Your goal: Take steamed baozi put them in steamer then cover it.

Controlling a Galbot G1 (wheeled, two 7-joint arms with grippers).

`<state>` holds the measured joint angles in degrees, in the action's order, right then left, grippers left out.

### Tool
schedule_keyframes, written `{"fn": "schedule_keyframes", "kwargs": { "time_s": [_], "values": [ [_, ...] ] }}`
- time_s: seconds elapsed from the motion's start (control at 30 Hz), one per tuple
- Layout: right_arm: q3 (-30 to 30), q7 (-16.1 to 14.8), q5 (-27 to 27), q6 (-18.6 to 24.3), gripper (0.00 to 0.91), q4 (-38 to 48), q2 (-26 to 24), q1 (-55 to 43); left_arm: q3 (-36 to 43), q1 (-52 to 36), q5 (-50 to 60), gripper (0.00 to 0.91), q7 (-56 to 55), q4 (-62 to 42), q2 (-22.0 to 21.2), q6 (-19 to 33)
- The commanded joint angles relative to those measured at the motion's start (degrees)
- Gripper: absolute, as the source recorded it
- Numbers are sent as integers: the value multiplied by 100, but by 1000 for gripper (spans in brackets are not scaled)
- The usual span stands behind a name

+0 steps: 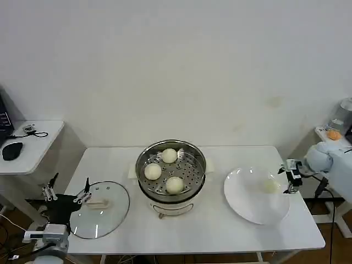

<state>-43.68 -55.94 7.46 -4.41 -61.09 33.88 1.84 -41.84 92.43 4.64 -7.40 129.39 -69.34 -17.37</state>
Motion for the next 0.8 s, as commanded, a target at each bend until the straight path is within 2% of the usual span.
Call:
{"fn": "schedule_keyframes", "kwargs": {
  "time_s": [0.03, 0.33, 0.53, 0.6, 0.8],
  "values": [
    [306, 45, 166, 73, 907, 828, 736, 298, -2, -7, 6, 907, -2, -13, -3, -3],
    [194, 14, 234, 14, 907, 951, 854, 254, 8, -16, 7, 907, -4, -18, -41, -4],
    [203, -75, 313, -49, 776, 889, 849, 287, 31, -21, 10, 907, -6, -34, -63, -3],
    [212, -93, 335, -66, 655, 873, 826, 272, 28, -23, 8, 907, -8, -32, -61, -3],
    [209, -134, 337, -136, 554, 758, 718, 233, 27, -18, 12, 907, -11, -34, -79, 2]
  ]
}}
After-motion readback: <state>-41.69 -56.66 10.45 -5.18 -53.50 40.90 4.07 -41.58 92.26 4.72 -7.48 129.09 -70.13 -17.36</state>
